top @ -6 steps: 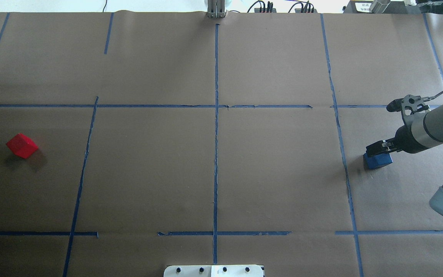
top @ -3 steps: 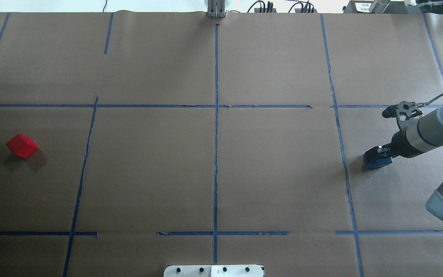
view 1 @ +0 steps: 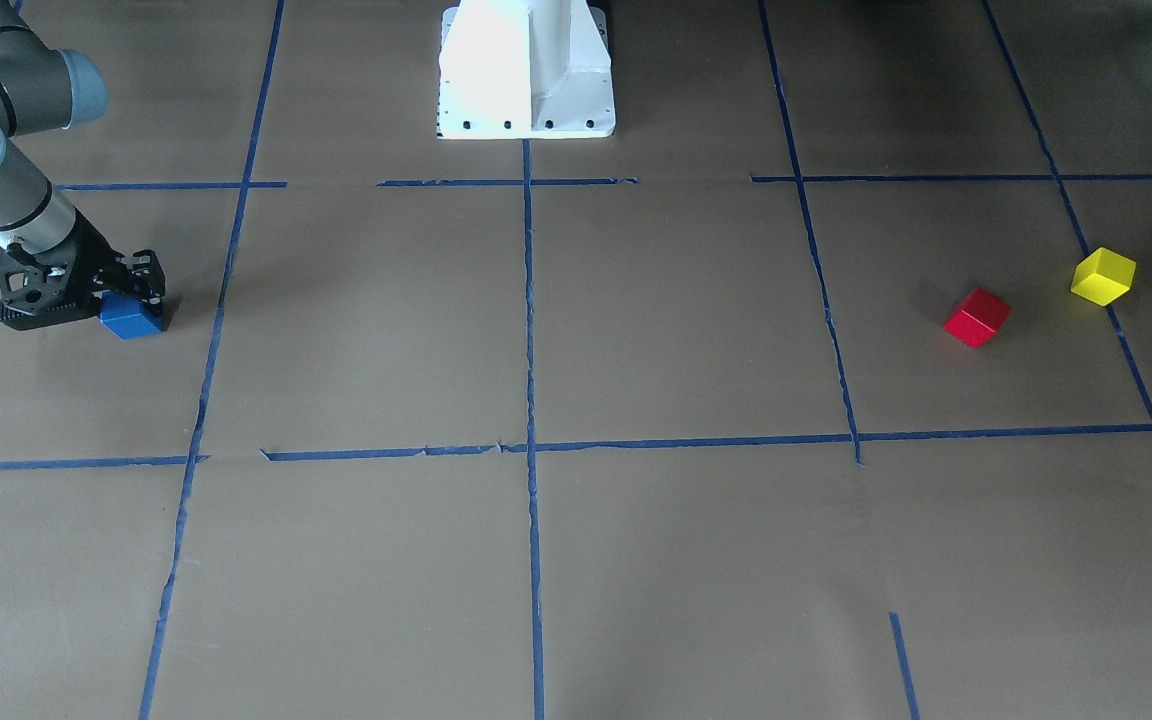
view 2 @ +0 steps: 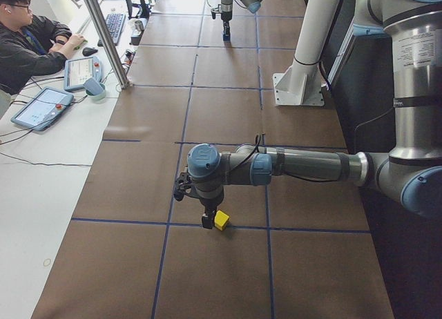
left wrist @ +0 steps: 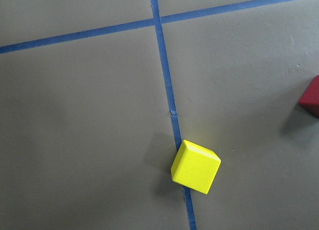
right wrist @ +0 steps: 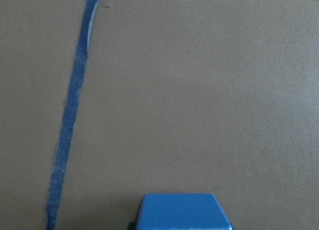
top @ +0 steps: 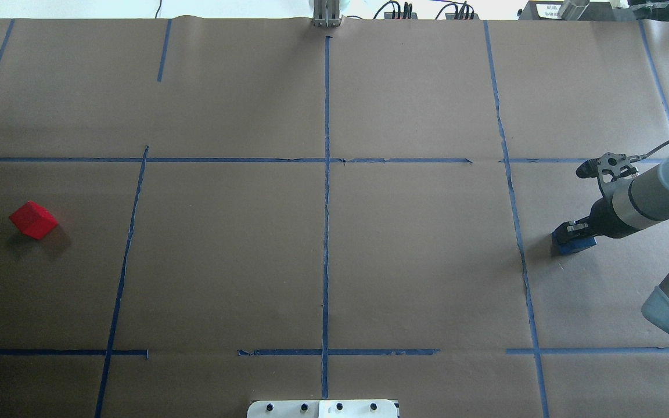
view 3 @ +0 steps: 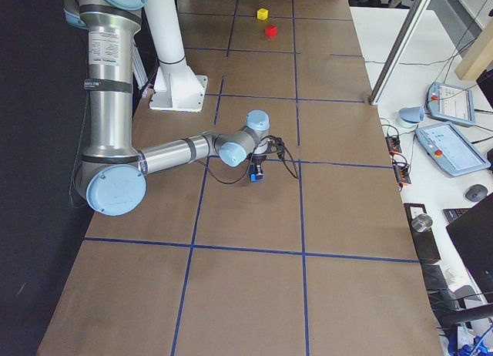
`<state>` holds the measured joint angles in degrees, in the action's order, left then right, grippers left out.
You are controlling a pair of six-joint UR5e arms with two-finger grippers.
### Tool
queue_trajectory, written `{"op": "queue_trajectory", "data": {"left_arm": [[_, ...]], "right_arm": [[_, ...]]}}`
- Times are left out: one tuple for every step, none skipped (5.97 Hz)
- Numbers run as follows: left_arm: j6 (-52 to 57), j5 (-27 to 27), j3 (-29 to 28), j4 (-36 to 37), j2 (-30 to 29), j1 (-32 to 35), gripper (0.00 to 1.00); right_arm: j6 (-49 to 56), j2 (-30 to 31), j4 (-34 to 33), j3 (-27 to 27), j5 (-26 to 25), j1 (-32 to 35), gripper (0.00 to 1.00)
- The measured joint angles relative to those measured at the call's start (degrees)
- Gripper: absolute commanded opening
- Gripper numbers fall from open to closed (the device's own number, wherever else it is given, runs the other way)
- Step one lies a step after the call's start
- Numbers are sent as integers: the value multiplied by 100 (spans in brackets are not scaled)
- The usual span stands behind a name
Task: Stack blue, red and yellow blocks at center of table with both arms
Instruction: 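Carry the blue cube with the right gripper to the table center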
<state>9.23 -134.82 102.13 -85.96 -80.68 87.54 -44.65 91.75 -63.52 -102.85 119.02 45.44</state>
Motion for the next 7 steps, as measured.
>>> {"op": "queue_trajectory", "data": {"left_arm": [[0, 0, 2, -3, 0, 0, 100], [0, 0, 6, -7, 0, 0, 100], [0, 0, 8, -8, 0, 0, 100], [0, 0, 8, -9, -2, 0, 100], [0, 0, 9, -9, -6, 0, 100], [0, 0, 9, -9, -8, 0, 100], [0, 0, 12, -9, -7, 0, 100]], "right_arm": [[-34, -288, -138, -70, 12, -3, 11], [-71, -867, -635, -69, 1, -16, 12], [-243, -1658, -1445, -39, -14, -92, 12], [-697, -2521, -2085, 168, -85, -286, 11], [-1164, -3277, -2299, 622, -277, -525, 12], [-1549, -3969, -2352, 1197, -579, -807, 12], [-1893, -4535, -2324, 1731, -871, -1091, 13]]}}
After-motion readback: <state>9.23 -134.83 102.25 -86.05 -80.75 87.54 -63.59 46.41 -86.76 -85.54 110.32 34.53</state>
